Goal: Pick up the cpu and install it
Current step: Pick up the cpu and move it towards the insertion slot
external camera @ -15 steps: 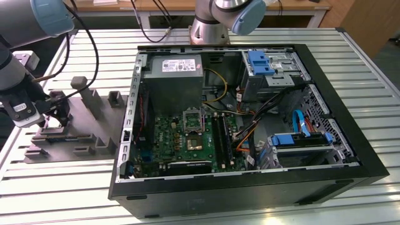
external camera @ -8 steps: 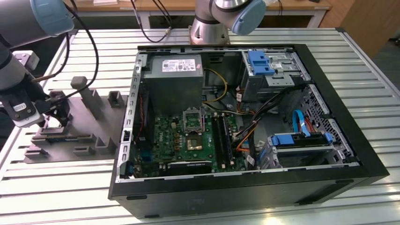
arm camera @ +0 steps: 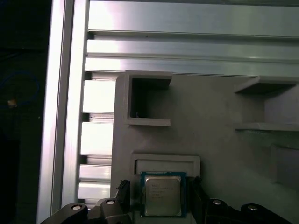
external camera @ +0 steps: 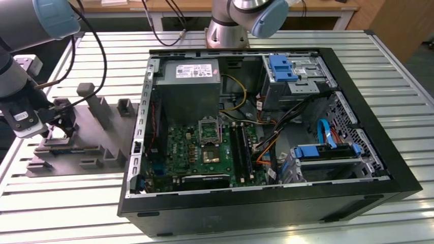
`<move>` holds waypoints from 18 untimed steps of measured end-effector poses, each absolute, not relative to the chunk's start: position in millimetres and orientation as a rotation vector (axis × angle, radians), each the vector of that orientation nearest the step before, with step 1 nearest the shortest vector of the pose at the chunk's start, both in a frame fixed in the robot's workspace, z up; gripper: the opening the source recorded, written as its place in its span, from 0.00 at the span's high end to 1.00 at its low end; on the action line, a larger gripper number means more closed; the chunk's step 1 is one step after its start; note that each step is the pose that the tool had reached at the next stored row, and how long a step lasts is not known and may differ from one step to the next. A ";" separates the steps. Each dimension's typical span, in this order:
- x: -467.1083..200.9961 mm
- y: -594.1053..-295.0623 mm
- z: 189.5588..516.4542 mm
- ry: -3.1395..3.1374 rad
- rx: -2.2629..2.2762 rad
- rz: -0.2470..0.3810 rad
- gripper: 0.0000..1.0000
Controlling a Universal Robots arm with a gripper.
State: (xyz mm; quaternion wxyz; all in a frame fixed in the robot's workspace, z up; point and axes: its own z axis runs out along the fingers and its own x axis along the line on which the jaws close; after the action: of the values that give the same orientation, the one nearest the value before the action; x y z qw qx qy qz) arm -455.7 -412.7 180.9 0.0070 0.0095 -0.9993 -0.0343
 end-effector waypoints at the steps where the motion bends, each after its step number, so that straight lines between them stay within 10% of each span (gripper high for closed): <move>1: -455.7 -412.7 180.9 -3.126 0.026 -0.107 0.38; 18: -454.6 -412.7 181.8 -3.126 0.019 -0.102 0.47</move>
State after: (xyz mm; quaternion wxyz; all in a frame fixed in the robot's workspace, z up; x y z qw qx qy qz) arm -454.6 -412.7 181.8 0.0069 0.0060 -0.9994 -0.0325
